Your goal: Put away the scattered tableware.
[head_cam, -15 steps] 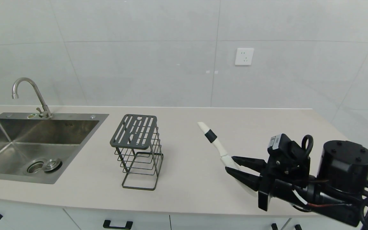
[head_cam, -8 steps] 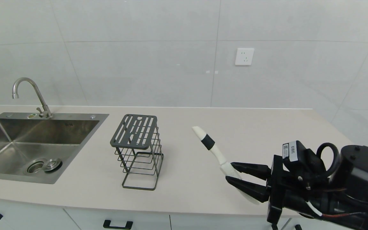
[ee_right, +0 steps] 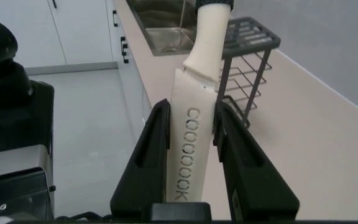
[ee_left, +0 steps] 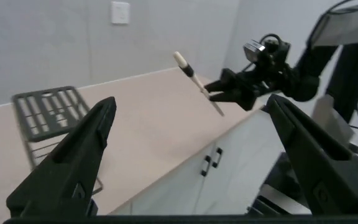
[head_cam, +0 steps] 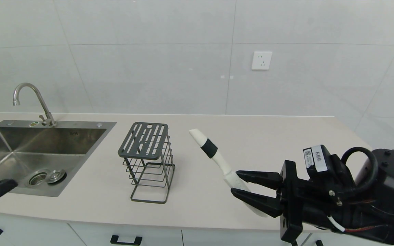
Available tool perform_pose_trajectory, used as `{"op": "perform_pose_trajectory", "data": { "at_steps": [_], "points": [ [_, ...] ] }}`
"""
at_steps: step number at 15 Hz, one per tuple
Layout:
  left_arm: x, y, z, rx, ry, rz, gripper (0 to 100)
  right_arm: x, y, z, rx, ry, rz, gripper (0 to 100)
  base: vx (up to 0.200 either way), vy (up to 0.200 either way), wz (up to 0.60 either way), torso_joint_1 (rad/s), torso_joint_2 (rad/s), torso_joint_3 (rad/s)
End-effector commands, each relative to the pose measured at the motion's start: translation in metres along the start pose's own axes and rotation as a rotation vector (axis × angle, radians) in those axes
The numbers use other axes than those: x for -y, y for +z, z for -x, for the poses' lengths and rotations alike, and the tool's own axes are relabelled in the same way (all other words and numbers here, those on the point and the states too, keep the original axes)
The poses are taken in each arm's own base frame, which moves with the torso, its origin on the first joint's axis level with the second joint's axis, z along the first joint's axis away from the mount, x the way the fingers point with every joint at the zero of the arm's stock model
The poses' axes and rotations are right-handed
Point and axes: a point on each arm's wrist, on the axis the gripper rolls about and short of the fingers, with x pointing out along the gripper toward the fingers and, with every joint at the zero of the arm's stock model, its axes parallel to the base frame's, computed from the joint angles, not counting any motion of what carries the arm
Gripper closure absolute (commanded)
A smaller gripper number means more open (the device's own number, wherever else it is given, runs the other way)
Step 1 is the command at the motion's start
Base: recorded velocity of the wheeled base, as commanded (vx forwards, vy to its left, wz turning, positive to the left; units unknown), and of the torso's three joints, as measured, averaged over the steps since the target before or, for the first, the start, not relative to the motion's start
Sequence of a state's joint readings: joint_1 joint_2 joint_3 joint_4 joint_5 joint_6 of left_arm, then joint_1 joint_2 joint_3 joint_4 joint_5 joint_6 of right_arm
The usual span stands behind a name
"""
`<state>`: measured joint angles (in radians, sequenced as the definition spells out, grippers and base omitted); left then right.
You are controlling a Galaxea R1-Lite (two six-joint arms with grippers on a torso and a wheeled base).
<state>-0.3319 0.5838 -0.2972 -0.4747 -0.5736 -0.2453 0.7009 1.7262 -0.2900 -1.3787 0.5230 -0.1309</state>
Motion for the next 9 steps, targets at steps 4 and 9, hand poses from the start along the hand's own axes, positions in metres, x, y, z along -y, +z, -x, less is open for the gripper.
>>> {"op": "perform_pose_trajectory", "data": {
  "at_steps": [4, 9],
  "points": [
    [-0.033, -0.006, -0.064, -0.096, -0.087, 0.252, 0, 0.003, 0.007, -0.006, 0.033, -0.001, 0.020, 100, 0.000, 0.000, 0.00, 0.000, 0.00, 0.000],
    [-0.046, -0.018, -0.093, -0.167, -0.102, 0.295, 0, 0.008, 0.010, -0.014, 0.051, -0.005, 0.035, 100, 0.000, 0.000, 0.00, 0.000, 0.00, 0.000]
  ]
}}
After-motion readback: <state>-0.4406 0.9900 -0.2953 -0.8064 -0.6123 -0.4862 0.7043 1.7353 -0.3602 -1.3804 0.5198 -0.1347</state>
